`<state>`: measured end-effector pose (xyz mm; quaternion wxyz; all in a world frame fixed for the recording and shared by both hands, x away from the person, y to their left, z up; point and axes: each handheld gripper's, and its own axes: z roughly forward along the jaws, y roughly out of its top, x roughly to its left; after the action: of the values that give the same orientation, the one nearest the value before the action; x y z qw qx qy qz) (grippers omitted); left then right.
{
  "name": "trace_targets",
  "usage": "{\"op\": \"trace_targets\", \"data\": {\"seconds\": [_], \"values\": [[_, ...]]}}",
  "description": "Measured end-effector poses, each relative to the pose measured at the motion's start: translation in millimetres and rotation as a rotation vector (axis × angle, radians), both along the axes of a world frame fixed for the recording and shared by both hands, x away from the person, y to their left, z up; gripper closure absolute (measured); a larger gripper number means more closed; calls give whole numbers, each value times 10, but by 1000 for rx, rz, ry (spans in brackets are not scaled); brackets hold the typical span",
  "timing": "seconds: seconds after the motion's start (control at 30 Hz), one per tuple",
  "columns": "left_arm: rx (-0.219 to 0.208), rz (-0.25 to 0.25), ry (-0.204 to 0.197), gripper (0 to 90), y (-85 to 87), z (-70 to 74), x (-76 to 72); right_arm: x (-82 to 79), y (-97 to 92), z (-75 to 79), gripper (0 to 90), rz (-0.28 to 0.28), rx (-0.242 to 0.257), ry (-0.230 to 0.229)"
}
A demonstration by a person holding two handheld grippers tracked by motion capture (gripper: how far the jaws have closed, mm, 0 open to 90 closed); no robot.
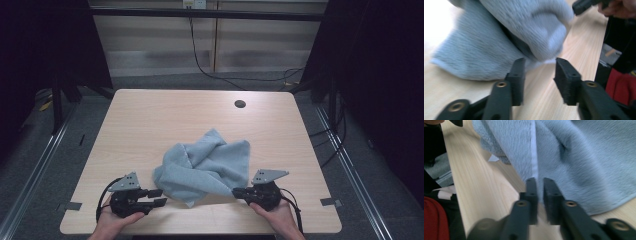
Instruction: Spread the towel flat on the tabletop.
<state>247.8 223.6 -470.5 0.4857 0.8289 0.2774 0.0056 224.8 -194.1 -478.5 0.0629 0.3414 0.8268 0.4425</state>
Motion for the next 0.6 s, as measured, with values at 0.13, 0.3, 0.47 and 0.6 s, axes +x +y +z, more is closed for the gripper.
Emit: {"op": "trace_targets", "data": {"seconds": [0.13, 0.3, 0.47, 0.6], "values": [[-38, 55, -20, 501, 11, 107, 211, 114, -38, 91, 633, -48, 11, -39], [-60, 80, -51, 446, -104, 280, 476, 445, 97, 92, 526, -53, -8, -43], [-66, 82, -104, 414, -249, 530, 693, 773, 321, 35, 479, -41, 1, -28], [-85, 99, -122, 401, -310, 602, 815, 939, 437, -98, 541, -40, -6, 14]]}}
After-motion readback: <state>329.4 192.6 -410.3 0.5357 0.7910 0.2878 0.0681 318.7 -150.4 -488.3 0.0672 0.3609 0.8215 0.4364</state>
